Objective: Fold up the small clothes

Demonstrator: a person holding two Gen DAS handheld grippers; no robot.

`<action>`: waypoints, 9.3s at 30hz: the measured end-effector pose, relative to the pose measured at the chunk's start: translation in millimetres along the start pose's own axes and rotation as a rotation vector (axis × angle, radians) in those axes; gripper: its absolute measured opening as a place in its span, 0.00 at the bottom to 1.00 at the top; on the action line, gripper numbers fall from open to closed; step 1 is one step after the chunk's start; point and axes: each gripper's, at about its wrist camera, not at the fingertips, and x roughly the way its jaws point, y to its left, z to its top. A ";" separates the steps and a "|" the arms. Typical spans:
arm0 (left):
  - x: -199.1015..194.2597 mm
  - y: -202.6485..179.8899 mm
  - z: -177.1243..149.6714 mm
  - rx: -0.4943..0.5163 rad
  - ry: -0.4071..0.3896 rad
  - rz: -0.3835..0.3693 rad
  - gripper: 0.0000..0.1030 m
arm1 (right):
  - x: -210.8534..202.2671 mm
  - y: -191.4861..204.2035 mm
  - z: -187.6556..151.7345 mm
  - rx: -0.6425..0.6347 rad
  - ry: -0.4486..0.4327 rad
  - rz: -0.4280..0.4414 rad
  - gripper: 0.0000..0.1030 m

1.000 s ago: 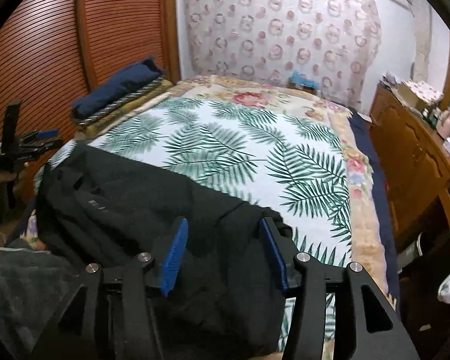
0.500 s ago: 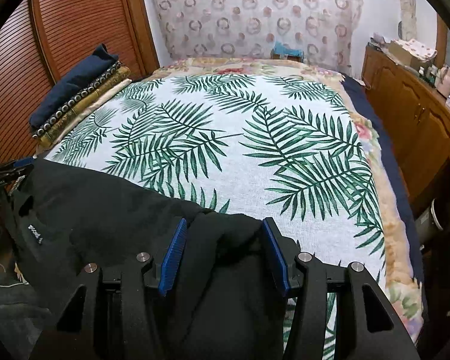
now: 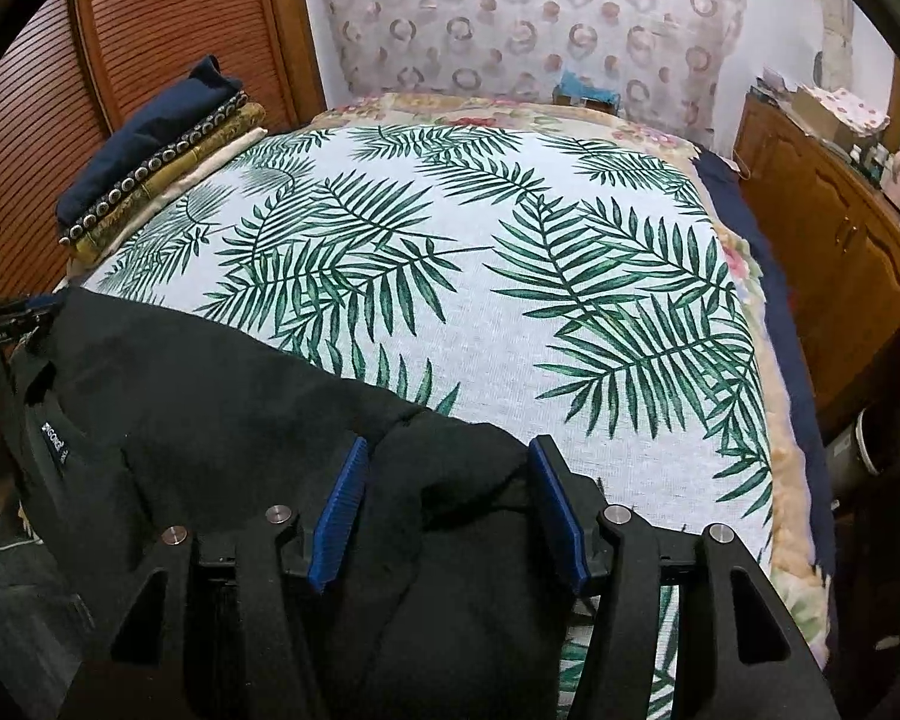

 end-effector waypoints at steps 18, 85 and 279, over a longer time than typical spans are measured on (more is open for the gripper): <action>-18.0 -15.5 -2.9 0.052 -0.059 -0.005 0.11 | -20.9 9.0 -26.1 0.016 -0.060 0.101 0.13; 9.6 -66.6 127.5 0.185 -0.192 0.018 0.75 | -112.2 -33.0 72.4 -0.027 -0.178 -0.128 0.52; -24.7 -299.9 131.3 0.343 -0.172 -0.471 0.05 | -49.1 -10.2 -165.0 0.169 -0.231 -0.146 0.74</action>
